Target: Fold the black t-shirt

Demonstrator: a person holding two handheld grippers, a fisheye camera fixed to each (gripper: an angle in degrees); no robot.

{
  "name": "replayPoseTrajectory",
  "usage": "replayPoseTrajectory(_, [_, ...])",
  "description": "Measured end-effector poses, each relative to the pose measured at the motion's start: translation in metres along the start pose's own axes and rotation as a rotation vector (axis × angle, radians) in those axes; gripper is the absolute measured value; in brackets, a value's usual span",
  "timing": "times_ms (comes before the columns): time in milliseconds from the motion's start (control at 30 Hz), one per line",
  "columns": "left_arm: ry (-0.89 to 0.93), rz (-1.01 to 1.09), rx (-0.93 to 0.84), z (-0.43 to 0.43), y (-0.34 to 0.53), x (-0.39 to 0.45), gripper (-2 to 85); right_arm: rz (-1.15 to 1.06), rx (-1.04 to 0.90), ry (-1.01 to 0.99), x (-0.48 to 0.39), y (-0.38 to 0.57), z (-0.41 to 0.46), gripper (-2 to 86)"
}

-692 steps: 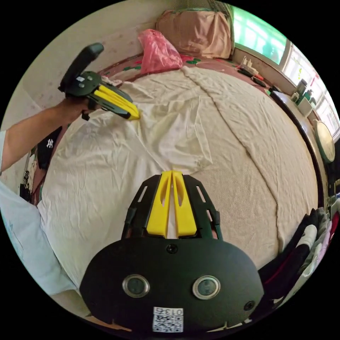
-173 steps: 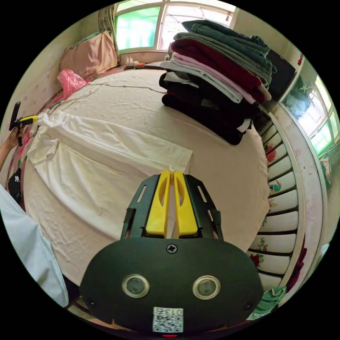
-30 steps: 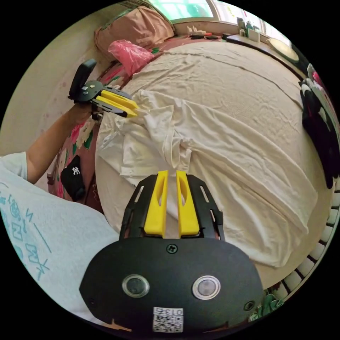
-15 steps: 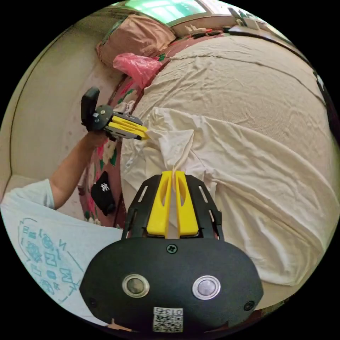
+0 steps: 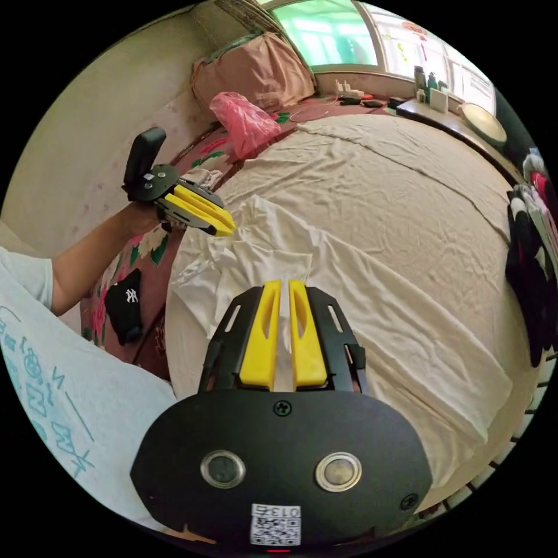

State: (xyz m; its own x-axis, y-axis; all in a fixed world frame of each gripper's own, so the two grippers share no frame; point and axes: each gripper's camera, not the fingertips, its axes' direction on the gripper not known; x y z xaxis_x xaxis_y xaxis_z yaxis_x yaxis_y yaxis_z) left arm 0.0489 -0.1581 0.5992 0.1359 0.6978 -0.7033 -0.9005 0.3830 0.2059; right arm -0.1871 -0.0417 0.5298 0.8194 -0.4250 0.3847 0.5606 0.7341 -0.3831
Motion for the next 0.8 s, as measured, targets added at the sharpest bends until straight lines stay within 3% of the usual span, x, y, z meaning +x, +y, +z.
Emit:
replayPoseTrajectory(167, [-0.033,-0.087,-0.107,0.037,0.002,0.019,0.0,-0.075,-0.107,0.122,-0.011,-0.028,0.049,0.5])
replayPoseTrajectory(300, [0.049,-0.229,-0.026,0.036,0.026,0.012,0.0,-0.050,-0.118,0.061,0.001,-0.033,0.054,0.4])
replayPoseTrajectory(400, [-0.017,-0.256,0.021,0.019,0.045,0.026,0.3,-0.031,-0.065,0.021,0.006,-0.037,0.033,0.9])
replayPoseTrajectory(567, [-0.111,-0.471,0.200,-0.018,0.106,0.056,2.5,-0.200,0.105,0.043,-0.008,-0.065,0.002,5.3])
replayPoseTrajectory(800, [-0.079,-0.875,0.173,-0.012,0.198,0.100,14.1,-0.539,-0.126,-0.060,-0.043,-0.158,0.056,7.9])
